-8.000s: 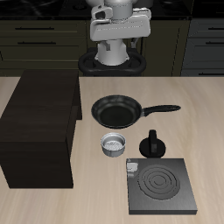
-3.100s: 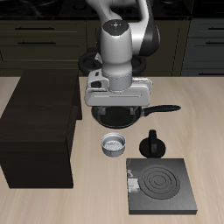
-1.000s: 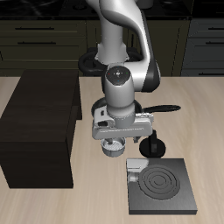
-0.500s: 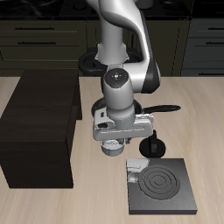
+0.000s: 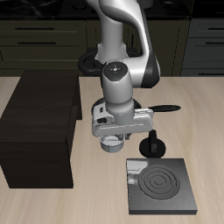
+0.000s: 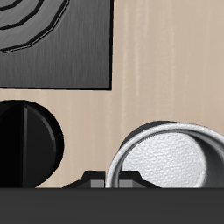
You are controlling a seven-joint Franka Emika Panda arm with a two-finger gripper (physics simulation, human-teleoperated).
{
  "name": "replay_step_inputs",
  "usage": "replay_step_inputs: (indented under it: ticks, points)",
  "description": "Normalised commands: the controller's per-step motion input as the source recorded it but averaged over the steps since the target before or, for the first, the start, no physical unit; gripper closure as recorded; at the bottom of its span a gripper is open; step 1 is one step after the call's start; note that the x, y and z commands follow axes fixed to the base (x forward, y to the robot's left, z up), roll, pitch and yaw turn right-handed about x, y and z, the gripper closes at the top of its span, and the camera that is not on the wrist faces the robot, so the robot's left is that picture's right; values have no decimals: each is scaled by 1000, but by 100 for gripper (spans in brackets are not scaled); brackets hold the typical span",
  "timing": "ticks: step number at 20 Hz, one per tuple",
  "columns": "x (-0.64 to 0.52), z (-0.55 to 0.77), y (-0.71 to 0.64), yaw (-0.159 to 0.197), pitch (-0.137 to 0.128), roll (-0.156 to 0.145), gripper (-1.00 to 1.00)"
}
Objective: Place the ramekin on top of the wooden shelf
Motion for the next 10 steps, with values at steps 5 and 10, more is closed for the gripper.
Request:
replay_step_inputs:
  ticks: [5, 10]
  points:
    - [-109, 353, -61, 34, -53, -13, 100]
    - [-89, 389, -74, 13, -39, -8, 100]
